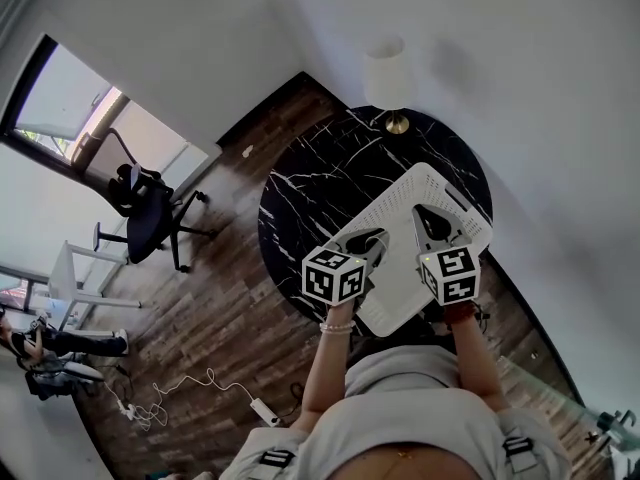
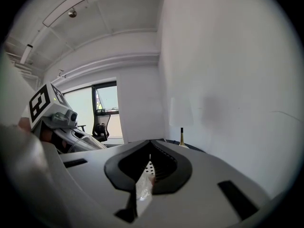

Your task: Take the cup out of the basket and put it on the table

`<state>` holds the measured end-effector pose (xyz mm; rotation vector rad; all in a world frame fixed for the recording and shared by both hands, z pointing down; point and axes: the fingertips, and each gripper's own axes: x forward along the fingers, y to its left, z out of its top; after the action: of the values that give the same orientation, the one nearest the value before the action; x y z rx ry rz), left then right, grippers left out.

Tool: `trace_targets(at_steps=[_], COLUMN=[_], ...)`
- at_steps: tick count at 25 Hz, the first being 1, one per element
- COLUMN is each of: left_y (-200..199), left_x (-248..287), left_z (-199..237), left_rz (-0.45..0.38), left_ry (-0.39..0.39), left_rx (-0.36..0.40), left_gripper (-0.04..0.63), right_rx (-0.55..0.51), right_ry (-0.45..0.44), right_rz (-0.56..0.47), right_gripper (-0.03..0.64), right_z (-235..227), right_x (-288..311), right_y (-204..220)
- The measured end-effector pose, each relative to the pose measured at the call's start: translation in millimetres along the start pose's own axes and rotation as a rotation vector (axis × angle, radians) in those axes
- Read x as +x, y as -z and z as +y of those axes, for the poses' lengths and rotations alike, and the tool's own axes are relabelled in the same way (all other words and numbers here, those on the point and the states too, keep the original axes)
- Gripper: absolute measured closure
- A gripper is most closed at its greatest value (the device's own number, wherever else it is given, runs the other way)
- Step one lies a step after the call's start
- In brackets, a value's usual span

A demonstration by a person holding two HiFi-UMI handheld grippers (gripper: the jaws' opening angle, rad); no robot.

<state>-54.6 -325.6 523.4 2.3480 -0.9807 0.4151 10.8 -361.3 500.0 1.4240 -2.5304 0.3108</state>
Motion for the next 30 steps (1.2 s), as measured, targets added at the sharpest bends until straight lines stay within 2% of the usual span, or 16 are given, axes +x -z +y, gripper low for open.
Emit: trace_targets(at_steps=[11,16,30], left_y=[-12,-12,-13], left_x=[-26,-33,-40], left_z=[-7,-5,-8], left_rz=[-0.084,-0.094,-0.123], left_ry=[-0.007,-0.029,-0.010], left_rx=[-0.017,-0.012,-0.035], left_gripper=[0.557,0.557,0.557], right_rx=[-0.043,-0.039,-0.061], right_ry=[-0.023,-0.040,-0.042], right_rz=[-0.039,-0.044,-0.027], right_gripper=[0.607,0.607,0.607], right_z=[12,18,25], right_x=[1,4,7], right_y=[-20,-23,-26])
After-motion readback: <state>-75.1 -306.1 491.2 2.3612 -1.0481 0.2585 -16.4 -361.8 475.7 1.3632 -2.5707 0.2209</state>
